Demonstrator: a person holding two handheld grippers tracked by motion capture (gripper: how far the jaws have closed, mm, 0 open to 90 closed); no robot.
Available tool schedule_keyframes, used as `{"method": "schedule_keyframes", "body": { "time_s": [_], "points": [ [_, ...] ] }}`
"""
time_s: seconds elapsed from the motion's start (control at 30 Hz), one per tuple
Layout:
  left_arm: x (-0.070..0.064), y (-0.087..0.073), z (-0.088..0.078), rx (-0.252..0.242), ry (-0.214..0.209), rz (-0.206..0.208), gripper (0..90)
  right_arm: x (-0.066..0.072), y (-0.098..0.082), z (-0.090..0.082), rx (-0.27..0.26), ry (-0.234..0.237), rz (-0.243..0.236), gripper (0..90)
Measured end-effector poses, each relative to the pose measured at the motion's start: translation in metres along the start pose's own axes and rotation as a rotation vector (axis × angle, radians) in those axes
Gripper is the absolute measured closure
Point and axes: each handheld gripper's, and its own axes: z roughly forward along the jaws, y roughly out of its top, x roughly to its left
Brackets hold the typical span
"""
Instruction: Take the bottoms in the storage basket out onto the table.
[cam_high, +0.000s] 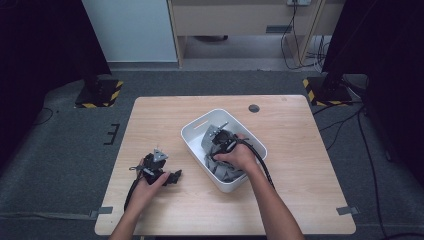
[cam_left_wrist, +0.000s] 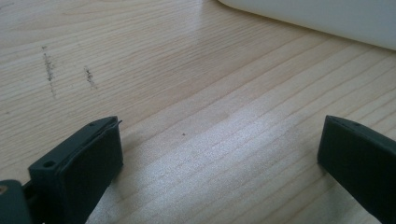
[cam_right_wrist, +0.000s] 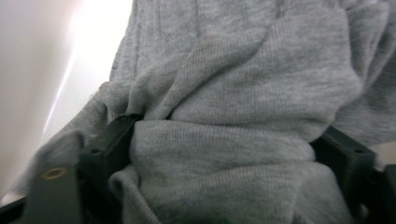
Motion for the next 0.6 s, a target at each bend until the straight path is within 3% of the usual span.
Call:
{"method": "schedule_keyframes", "body": {
  "time_s": [0.33,0.37,0.6],
  "points": [
    [0.0000,0.0000,0.0000,0.000,0.000,0.000,0.0,-0.0036,-0.0004,-0.0026,-0.007,-0.009,-0.002,36.4],
    [0.0000,0.0000,0.0000,0.000,0.000,0.000,0.0,-0.0052,-0.0007,-0.0034,-0.013,-0.003,-0.022,40.8],
    [0.0000,0.0000,0.0000,0.000,0.000,0.000,0.0,-0.0055,-0.0006,-0.0057,-0.015,-0.005,-0.034,47.7]
  ]
}}
